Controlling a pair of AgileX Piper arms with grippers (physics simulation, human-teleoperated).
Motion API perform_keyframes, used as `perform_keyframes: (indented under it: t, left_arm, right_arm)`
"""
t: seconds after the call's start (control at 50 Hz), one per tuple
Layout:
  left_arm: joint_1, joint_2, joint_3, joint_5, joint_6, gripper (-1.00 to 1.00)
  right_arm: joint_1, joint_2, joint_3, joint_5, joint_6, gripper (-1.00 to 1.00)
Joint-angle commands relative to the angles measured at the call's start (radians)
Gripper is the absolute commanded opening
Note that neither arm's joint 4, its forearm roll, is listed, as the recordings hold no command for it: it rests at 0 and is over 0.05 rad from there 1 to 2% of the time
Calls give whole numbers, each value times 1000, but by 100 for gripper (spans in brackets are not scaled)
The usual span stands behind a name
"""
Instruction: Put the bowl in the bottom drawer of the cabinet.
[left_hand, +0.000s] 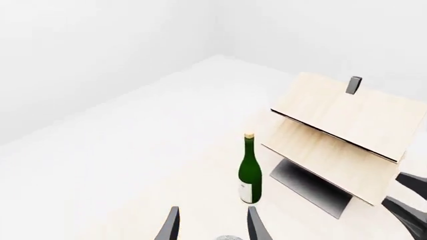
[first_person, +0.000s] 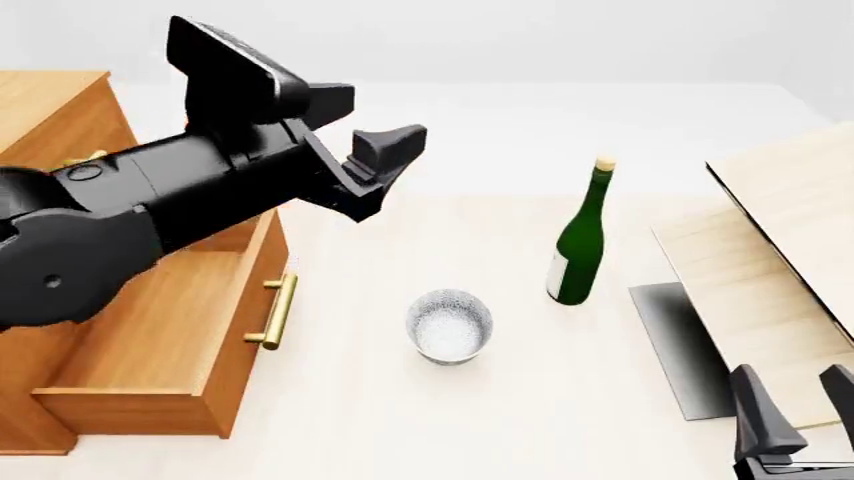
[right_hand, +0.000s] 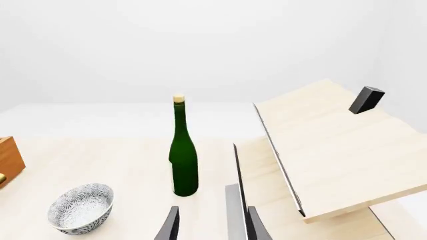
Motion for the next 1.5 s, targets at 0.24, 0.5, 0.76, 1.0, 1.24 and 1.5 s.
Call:
perform_keyframes:
  t: [0.24,0.5,0.76,1.0,1.24,1.5]
  left_arm:
    - [8,218,-310,241,40,100]
    - [-1,330,-351,269,37,100]
    - [42,395,-368,292,14,100]
    - [52,425,-371,287,-14,100]
    - [22,500,-391,287,-53,100]
    - [34,631,-465,391,-103,100]
  right_arm:
    - [1,-4,-2,6,0,100]
    - [1,-1,-1,2,0,100]
    - [1,1,-1,0,0,100]
    - [1,0,0,1,0,100]
    - [1,-2,0,2,0,100]
    - [1,-2,0,2,0,100]
